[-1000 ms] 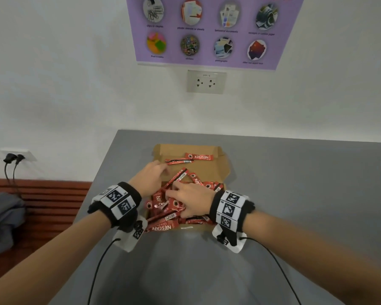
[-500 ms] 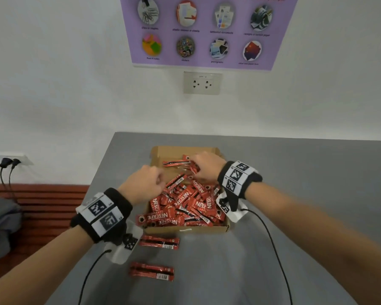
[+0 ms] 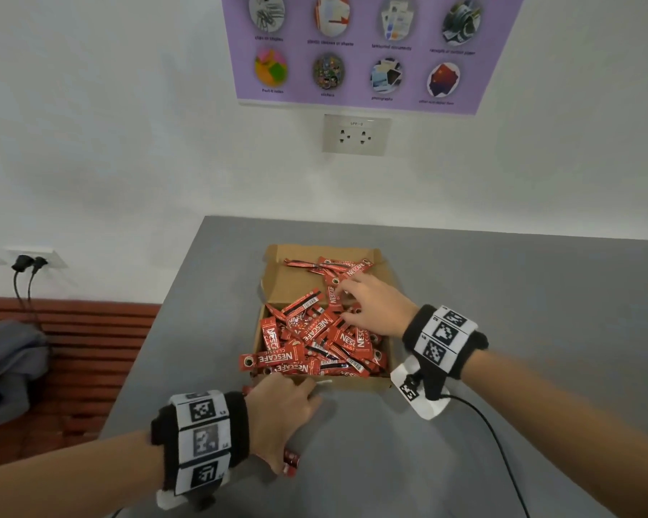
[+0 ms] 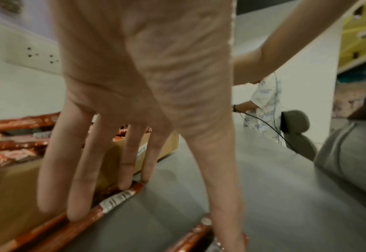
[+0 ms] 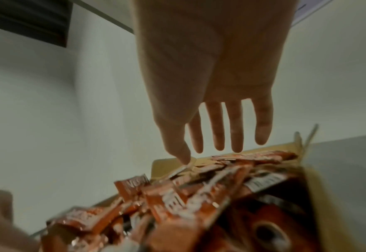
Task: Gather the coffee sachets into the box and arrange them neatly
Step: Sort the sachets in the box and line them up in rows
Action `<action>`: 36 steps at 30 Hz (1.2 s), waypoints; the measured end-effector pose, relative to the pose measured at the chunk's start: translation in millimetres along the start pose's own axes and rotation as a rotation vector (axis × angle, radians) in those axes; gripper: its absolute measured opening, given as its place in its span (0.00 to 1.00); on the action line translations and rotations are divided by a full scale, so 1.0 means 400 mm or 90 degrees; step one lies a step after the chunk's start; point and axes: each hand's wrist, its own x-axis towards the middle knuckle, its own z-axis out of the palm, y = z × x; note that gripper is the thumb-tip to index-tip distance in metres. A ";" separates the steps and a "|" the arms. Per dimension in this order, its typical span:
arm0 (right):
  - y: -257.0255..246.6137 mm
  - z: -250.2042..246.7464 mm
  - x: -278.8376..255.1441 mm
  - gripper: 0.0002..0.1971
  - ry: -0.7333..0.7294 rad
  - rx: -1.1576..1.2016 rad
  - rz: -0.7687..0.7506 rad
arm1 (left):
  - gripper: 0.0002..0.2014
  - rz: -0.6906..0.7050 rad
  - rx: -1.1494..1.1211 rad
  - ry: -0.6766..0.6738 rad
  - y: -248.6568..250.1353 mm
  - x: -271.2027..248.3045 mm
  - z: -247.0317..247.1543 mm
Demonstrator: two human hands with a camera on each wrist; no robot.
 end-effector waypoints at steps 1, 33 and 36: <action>0.007 0.007 -0.008 0.18 0.005 0.001 0.006 | 0.43 0.002 0.019 -0.004 0.003 0.002 -0.007; 0.072 0.051 -0.087 0.14 0.110 0.057 0.073 | 0.22 -0.128 -0.172 -0.042 0.033 0.003 0.043; 0.075 0.055 -0.093 0.14 0.105 0.064 0.082 | 0.14 -0.094 -0.176 -0.050 0.025 0.006 0.040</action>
